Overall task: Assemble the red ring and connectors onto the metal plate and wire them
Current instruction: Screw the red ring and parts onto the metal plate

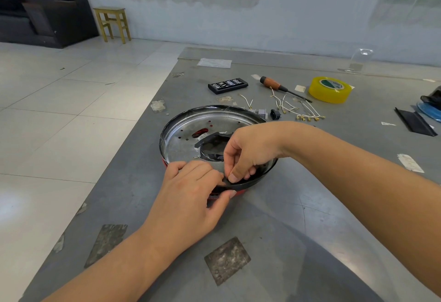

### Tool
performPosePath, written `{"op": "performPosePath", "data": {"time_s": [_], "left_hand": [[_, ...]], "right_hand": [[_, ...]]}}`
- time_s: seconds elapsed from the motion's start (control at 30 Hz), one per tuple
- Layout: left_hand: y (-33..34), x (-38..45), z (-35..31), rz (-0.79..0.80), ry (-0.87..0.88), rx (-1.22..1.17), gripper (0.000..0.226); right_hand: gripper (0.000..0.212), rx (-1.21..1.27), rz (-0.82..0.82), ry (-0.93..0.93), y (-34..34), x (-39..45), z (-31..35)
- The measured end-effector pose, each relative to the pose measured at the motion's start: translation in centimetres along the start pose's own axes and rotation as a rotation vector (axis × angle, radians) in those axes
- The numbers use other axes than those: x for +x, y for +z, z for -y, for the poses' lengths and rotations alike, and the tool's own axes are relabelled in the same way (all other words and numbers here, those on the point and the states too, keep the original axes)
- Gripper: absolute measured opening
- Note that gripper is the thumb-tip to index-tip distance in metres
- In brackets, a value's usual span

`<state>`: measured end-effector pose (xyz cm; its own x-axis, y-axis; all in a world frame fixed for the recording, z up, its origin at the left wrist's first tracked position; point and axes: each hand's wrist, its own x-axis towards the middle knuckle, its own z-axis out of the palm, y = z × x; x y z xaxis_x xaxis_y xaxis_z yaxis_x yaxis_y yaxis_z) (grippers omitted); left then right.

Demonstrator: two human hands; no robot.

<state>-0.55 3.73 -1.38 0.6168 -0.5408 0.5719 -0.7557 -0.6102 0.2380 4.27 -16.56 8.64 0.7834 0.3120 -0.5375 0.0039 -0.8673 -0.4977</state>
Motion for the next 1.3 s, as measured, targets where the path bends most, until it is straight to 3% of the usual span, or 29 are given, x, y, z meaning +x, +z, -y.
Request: {"op": "performPosePath", "data": {"time_s": [0.4, 0.53, 0.63, 0.73, 0.8, 0.87, 0.97, 1.07, 1.13, 1.3], "left_hand": [[-0.2, 0.1, -0.1, -0.008, -0.001, -0.003, 0.028], [-0.4, 0.1, -0.2, -0.01, 0.002, 0.006, 0.03], [-0.4, 0.2, -0.2, -0.005, -0.005, 0.018, 0.032], [-0.2, 0.1, -0.2, -0.017, 0.011, 0.055, 0.035], [0.1, 0.1, -0.2, -0.047, 0.036, 0.097, 0.036], [0.4, 0.0, -0.1, -0.089, 0.066, 0.148, 0.034], [1.0, -0.1, 0.1, -0.13, 0.103, 0.216, 0.031], [1.5, -0.1, 0.3, -0.165, 0.129, 0.236, 0.03], [1.7, -0.2, 0.5, -0.186, 0.142, 0.241, 0.029], [1.8, -0.3, 0.6, -0.191, 0.143, 0.262, 0.027]], "right_hand": [[0.008, 0.035, 0.059, -0.012, -0.1, 0.0, 0.0], [0.018, 0.127, 0.055, -0.058, -0.4, -1.1, -0.5], [0.015, 0.219, -0.177, -0.145, -0.6, -2.6, -1.5], [0.008, 0.295, -0.694, -0.214, -0.7, -4.3, -4.1], [0.009, 0.211, -1.012, -0.109, -0.4, -5.6, -6.9], [0.008, 0.002, -1.147, 0.134, 0.8, -6.5, -10.0], [0.025, -0.32, -1.141, 0.536, 3.8, -6.9, -13.7], [0.037, -0.389, -1.048, 0.848, 5.5, -7.1, -15.4], [0.04, -0.313, -0.993, 0.927, 5.9, -7.3, -16.1], [0.032, -0.241, -1.008, 0.85, 6.3, -7.1, -17.0]]}}
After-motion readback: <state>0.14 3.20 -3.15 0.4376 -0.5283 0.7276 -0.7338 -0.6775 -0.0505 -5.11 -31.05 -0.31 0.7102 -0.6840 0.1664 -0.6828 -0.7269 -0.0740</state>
